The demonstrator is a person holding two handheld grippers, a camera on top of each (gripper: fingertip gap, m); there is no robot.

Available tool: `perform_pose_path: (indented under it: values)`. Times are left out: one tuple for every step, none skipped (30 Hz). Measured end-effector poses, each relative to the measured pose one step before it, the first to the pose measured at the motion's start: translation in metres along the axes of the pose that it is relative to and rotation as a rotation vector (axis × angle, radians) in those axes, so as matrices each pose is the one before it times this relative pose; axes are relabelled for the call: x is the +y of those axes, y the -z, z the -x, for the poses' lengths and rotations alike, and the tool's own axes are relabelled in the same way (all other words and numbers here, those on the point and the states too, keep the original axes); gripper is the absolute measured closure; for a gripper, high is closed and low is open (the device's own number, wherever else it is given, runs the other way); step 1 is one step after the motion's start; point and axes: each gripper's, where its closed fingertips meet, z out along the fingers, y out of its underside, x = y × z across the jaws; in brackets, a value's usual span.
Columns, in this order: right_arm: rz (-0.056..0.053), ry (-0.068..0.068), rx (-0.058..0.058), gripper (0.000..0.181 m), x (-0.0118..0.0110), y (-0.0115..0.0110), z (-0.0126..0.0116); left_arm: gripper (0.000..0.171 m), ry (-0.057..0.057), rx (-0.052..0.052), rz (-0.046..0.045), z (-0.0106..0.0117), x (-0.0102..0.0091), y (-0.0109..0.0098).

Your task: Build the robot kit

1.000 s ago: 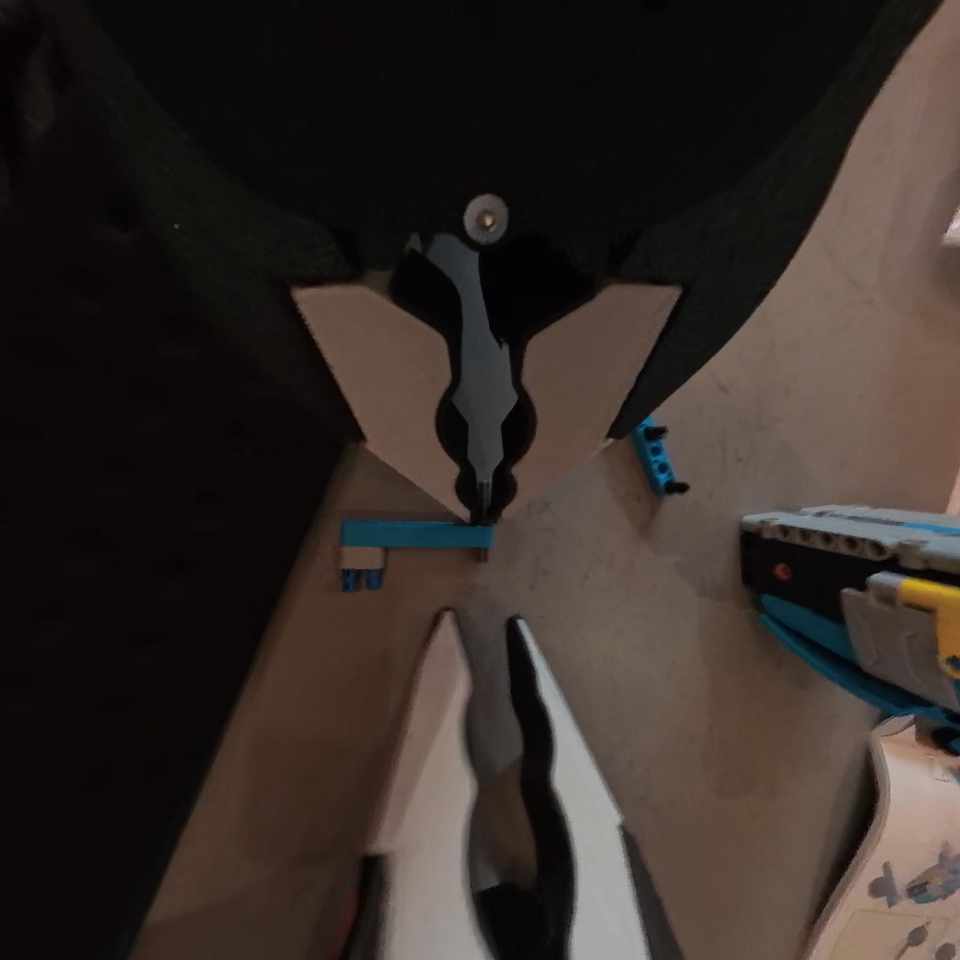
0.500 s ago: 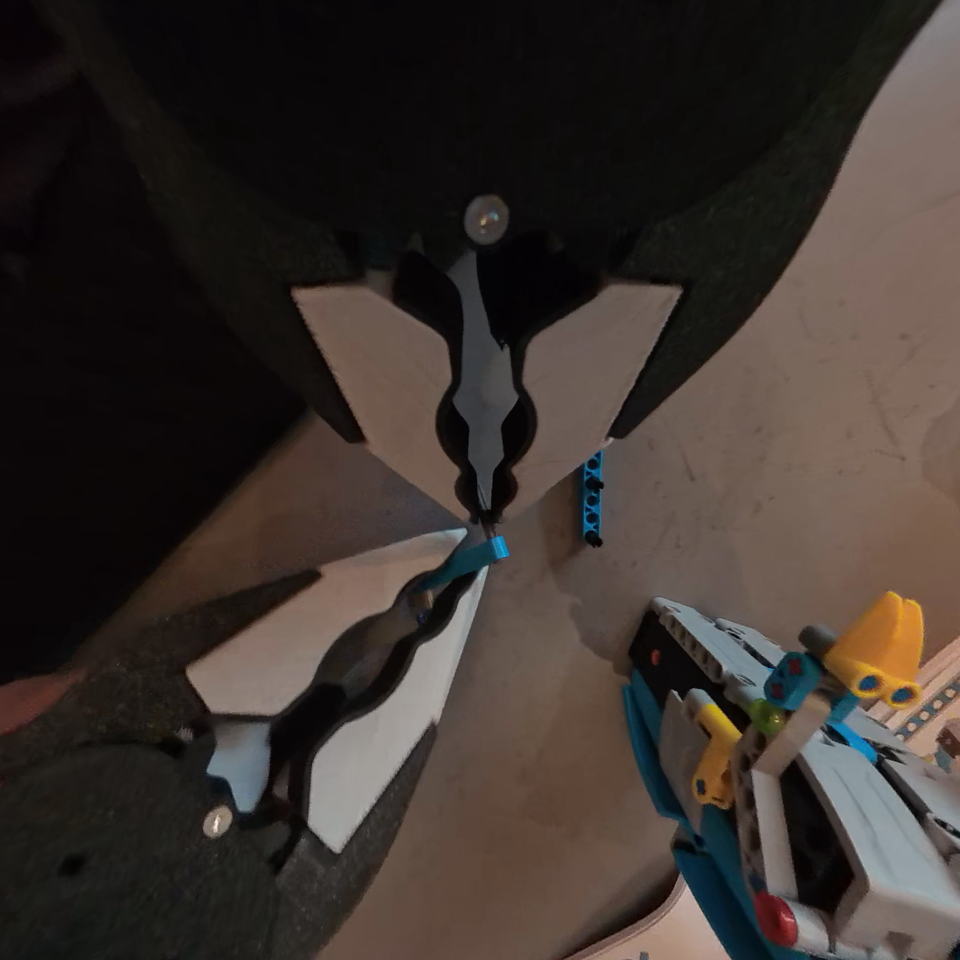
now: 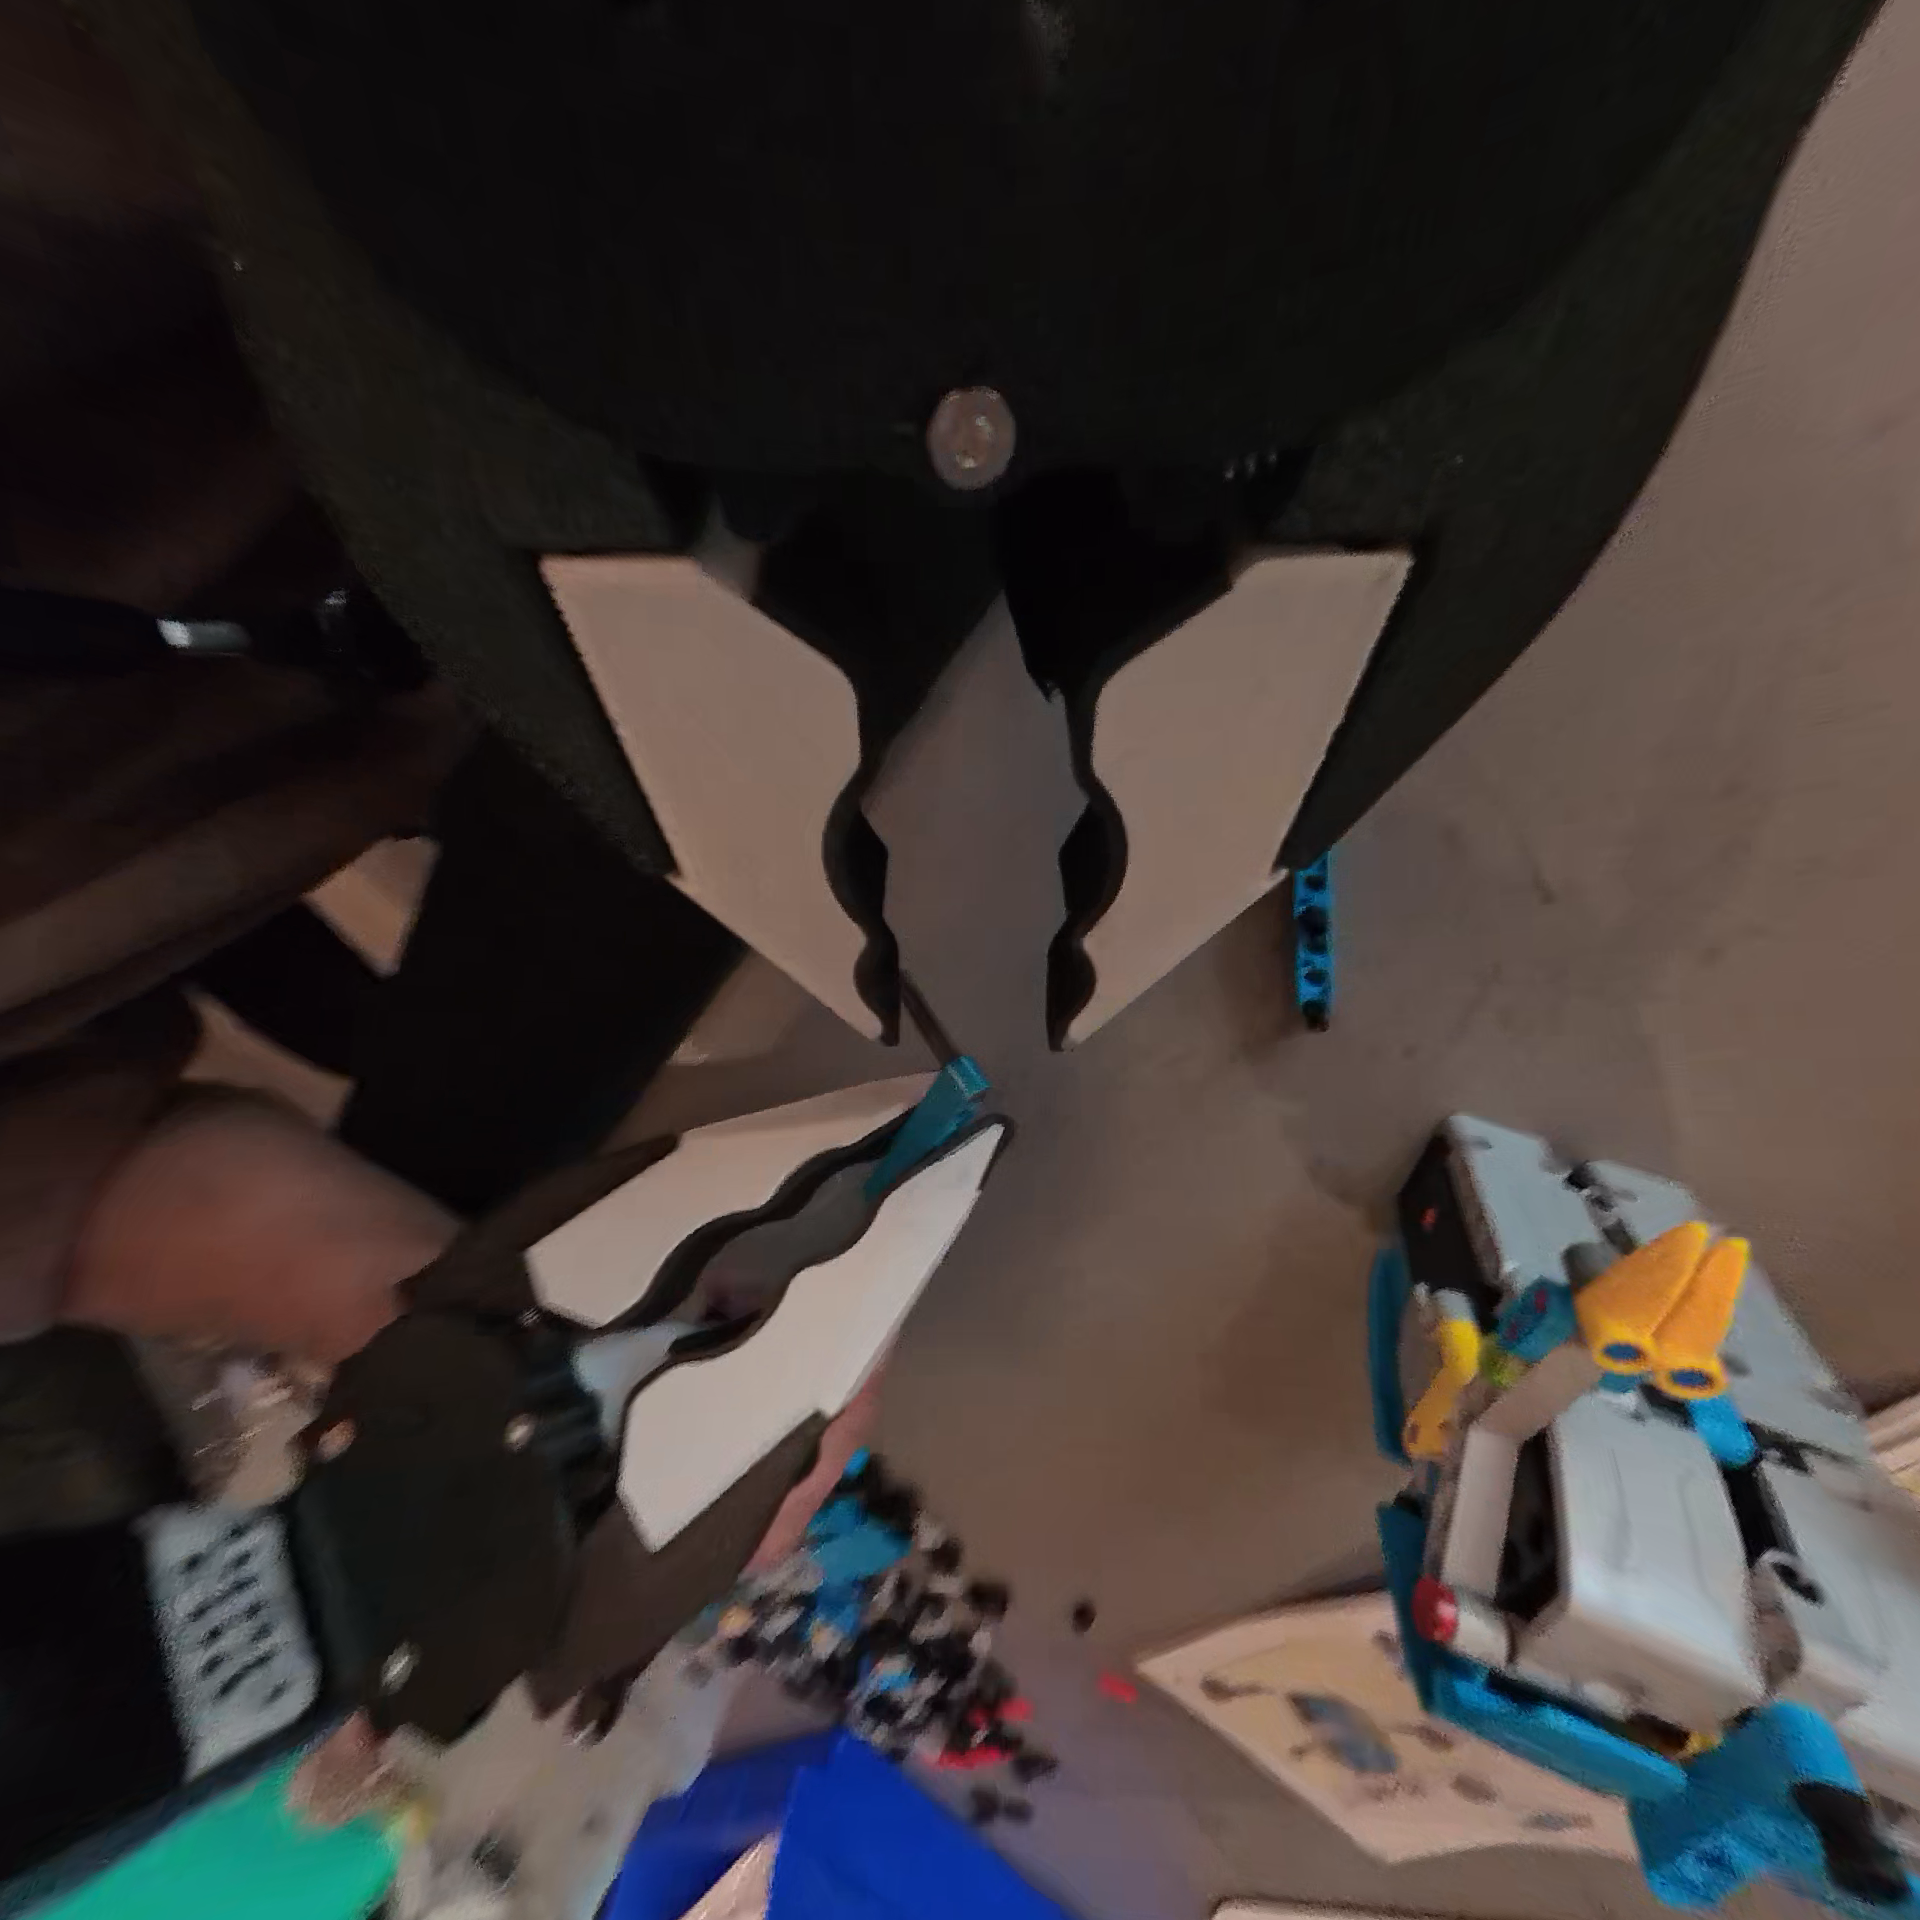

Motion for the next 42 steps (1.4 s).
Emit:
perform_pose_path:
  values:
    - [-0.0352, 0.032, 0.0196, 0.174, -0.00582, 0.00304, -0.00136, 0.144, 0.0242, 0.0559, -0.03113, -0.00508, -0.00484, 0.0025]
    - [-0.0251, 0.0381, 0.0376, 0.174, -0.00435, 0.00268, -0.00391, 0.144, 0.0295, 0.0564, -0.02102, -0.00506, -0.00323, 0.00178]
    - [-0.0177, 0.0379, 0.0294, 0.174, -0.00339, 0.00242, -0.00272, 0.144, 0.0273, 0.0513, -0.02312, -0.00482, -0.0034, 0.00154]
    - [-0.0159, 0.0325, 0.0197, 0.174, -0.00287, 0.00187, -0.00133, 0.146, 0.0217, 0.0432, -0.02989, -0.00413, -0.00377, 0.00167]
    - [-0.0132, 0.0271, 0.0229, 0.174, -0.00258, 0.00167, -0.0019, 0.149, 0.0191, 0.0361, -0.0249, -0.00363, -0.00285, 0.00136]
    - [-0.0117, 0.0234, 0.0177, 0.174, -0.00252, 0.00144, -0.00133, 0.149, 0.0158, 0.0256, -0.01876, -0.00219, -0.00211, 0.00082]
    - [-0.0112, 0.0155, 0.0023, 0.174, -0.00233, 0.00088, 0.0006, 0.151, 0.0106, 0.0136, -0.02116, -0.00081, -0.00247, 0.0007]
    - [-0.0098, 0.0079, -0.0048, 0.174, -0.00191, 0.00058, 0.00143, 0.152, 0.0081, 0.0054, -0.01565, 0.00046, -0.00172, 0.00035]
    - [-0.0079, 0.0058, -0.0009, 0.174, -0.00164, 0.00044, 0.00071, 0.152, 0.0054, 0.0026, -0.00262, 0.00063, 0.00006, -0.00018]
    - [-0.0062, 0.0074, 0.0021, 0.174, -0.0014, 0.0004, 0.00024, 0.152, 0.0017, 0.0025, 0.00381, 0.00053, 0.00115, -0.0008]
    - [-0.0069, 0.0065, -0.0008, 0.174, -0.00144, 0.00023, 0.00071, 0.152, 0.0007, 0.0044, 0.00684, -0.00018, 0.00163, -0.00115]
    - [-0.0041, 0.0049, 0.0037, 0.174, -0.00073, 0.00003, 0.0001, 0.152, 0.0013, 0.0091, 0.00965, -0.001, 0.00206, -0.0015]
    - [-0.0017, 0.0096, 0.0074, 0.174, -0.00057, 0.00013, -0.0003, 0.152, 0.0014, 0.0141, 0.00837, -0.00196, 0.00172, -0.00149]
    - [-0.0033, 0.0125, 0.0008, 0.174, -0.00083, 0.00005, 0.00077, 0.152, 0.0005, 0.0102, 0.00226, -0.00144, 0.00066, -0.00113]
    - [-0.0005, 0.0113, 0.0004, 0.173, -0.00044, 0.00007, 0.00079, 0.154, -0.001, 0.0013, -0.00094, -0.00005, 0.00014, -0.0007]
    - [0.0022, 0.0122, 0.0064, 0.173, -0.00025, -0.00004, -0.00023, 0.156, -0.0003, -0.0017, -0.0004, 0.00075, 0.00035, -0.00044]
    - [0.0009, 0.0096, -0.0005, 0.173, -0.00051, -0.00002, 0.00072, 0.158, 0.0031, -0.0001, -0.00208, 0.00061, 0.0002, -0.00036]
    - [0.0005, 0.0043, -0.0033, 0.173, -0.00022, -0.00021, 0.00106, 0.163, 0.0043, 0.0049, -0.00468, -0.00014, 0.00001, -0.00027]
    - [0.0051, 0.0036, 0.0036, 0.173, 0.00055, -0.00034, -0.00004, 0.165, 0.0041, 0.0055, -0.00382, -0.00066, 0.00018, -0.00028]
    - [0.002, 0.0042, -0.0011, 0.173, 0.00051, -0.00012, 0.00054, 0.165, -0.0016, -0.0017, -0.00047, 0.00013, 0.00066, -0.0003]
    - [0.0008, -0.003, -0.0025, 0.173, 0.00056, -0.00015, 0.00063, 0.165, -0.0054, -0.0051, 0.00161, 0.00035, 0.00068, -0.0002]
    - [0.001, -0.0086, -0.0043, 0.173, 0.00027, 0.00001, 0.00076, 0.165, -0.0052, -0.0038, 0.00286, 0.00008, 0.00065, -0.00015]
    - [0.0016, -0.0178, 0.0009, 0.173, 0.00017, 0.00005, 0.00025, 0.165, -0.0048, -0.0051, -0.00027, 0.00031, -0.00002, -0.00008]
    - [-0.0008, -0.0257, 0.014, 0.172, -0.00007, 0.00007, -0.0015, 0.165, -0.0022, -0.0036, -0.00323, 0.00014, -0.00074, 0.00011]
    - [-0.0076, -0.0146, 0.0169, 0.17, -0.00151, 0.00063, -0.0014, 0.165, 0.0002, 0.0033, 0.00183, -0.00074, 0.0, -0.00007]
    - [-0.0168, -0.0041, 0.0183, 0.165, -0.00357, 0.00134, -0.00141, 0.165, 0.0009, 0.0081, 0.00399, -0.00137, 0.00033, -0.00002]
    - [-0.005, 0.0037, 0.0032, 0.166, -0.00139, 0.00067, 0.0006, 0.165, 0.0005, 0.0044, 0.00478, -0.00084, 0.00049, 0.00012]
    - [-0.0013, 0.0054, -0.0068, 0.167, -0.00017, -0.00021, 0.00204, 0.165, -0.0036, -0.0029, 0.0119, 0.00008, 0.00162, 0.00014]
    - [0.0053, 0.0081, -0.005, 0.166, 0.00059, -0.0003, 0.00169, 0.165, -0.008, -0.0074, 0.01478, 0.00046, 0.00232, -0.00031]
    - [0.0065, 0.0153, 0.0037, 0.163, -0.00004, -0.00008, 0.00053, 0.165, -0.0066, -0.0061, 0.0106, -0.00002, 0.00166, -0.00003]
    - [0.0036, 0.0171, 0.0036, 0.162, -0.00035, 0.0, 0.00097, 0.165, -0.0037, -0.0045, 0.00897, -0.00024, 0.00142, -0.00006]
    - [0.0024, 0.0174, 0.0001, 0.162, -0.00001, -0.00037, 0.00193, 0.165, -0.0028, -0.0093, 0.01358, 0.00073, 0.00229, -0.0001]
    - [0.0054, 0.024, -0.0188, 0.153, 0.00022, -0.00079, 0.00543, 0.165, -0.0041, -0.0171, 0.01436, 0.00195, 0.00263, -0.0003]
    - [0.0135, 0.0239, -0.0295, 0.147, 0.00031, -0.00154, 0.00777, 0.165, -0.0025, -0.0136, 0.01121, 0.00176, 0.00252, -0.00021]
    - [0.0179, 0.0331, -0.0222, 0.144, 0.00062, -0.00222, 0.00753, 0.165, 0.0025, -0.0002, 0.00931, -0.00009, 0.00214, -0.00027]
    - [0.0147, 0.0416, -0.0073, 0.142, 0.00031, -0.00258, 0.00599, 0.165, 0.0032, 0.0013, 0.00892, -0.00021, 0.00207, -0.00013]
    - [0.0121, 0.0361, 0.0118, 0.14, 0.00028, -0.00261, 0.00284, 0.165, -0.0023, -0.0086, 0.01036, 0.00122, 0.0022, -0.00011]
    - [0.0147, 0.0258, 0.0256, 0.142, 0.00132, -0.00204, -0.00019, 0.166, -0.0055, -0.0117, 0.01032, 0.0015, 0.00217, -0.00012]
    - [0.0082, 0.0266, 0.0184, 0.145, 0.00082, -0.00093, 0.00009, 0.166, -0.0029, -0.0075, 0.00674, 0.00073, 0.00151, -0.00013]
    - [0.0046, 0.0186, 0.0116, 0.146, 0.00039, -0.00043, -0.00004, 0.166, 0.0023, -0.0045, 0.00209, 0.00027, 0.0007, -0.00009]
    - [0.0037, 0.007, 0.0101, 0.148, 0.00041, -0.00034, -0.00076, 0.166, 0.0055, -0.0021, -0.00171, 0.0003, 0.00009, 0.00003]
    - [0.0011, 0.001, 0.0182, 0.148, 0.00005, -0.00032, -0.00272, 0.165, 0.0074, -0.0003, -0.00202, 0.00025, -0.00007, 0.00021]
